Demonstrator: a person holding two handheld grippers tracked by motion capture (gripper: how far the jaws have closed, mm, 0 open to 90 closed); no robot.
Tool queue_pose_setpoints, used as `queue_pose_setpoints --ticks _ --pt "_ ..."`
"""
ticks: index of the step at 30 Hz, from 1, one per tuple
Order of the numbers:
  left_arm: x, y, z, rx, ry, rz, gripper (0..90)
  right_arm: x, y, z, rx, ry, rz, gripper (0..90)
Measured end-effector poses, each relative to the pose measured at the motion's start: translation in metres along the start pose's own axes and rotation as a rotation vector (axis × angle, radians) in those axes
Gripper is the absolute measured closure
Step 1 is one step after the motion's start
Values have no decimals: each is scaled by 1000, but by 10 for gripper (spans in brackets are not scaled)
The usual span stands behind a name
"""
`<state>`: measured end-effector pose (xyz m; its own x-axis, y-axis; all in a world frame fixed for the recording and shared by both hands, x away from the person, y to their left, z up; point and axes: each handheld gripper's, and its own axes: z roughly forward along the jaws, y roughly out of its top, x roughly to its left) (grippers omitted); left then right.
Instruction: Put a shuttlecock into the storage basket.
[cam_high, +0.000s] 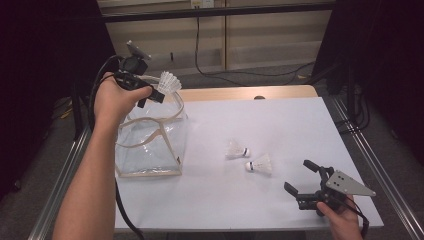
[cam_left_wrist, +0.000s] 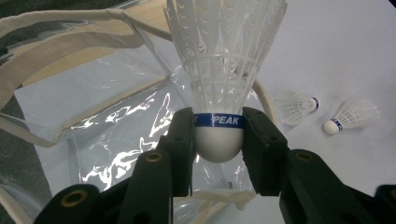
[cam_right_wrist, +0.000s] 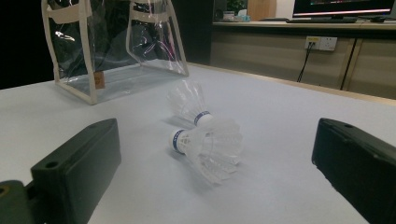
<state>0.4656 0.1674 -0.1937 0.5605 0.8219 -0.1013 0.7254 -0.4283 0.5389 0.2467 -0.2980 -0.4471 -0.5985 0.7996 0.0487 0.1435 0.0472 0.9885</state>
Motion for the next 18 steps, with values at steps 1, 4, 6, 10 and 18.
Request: queue_pose_setpoints --ticks 1,4,6,10,18 --pt "1 0 0 1 -4 1 657 0 0 0 1 0 1 7" --pt "3 -1 -1 -1 3 0 656 0 0 0 0 0 3 7" --pt "4 -1 0 -3 9 -7 656 0 0 0 1 -1 0 7" --pt "5 -1 2 1 11 -14 656 0 0 0 1 0 1 7" --pt "8 -2 2 0 19 -23 657 0 0 0 -1 0 3 8"
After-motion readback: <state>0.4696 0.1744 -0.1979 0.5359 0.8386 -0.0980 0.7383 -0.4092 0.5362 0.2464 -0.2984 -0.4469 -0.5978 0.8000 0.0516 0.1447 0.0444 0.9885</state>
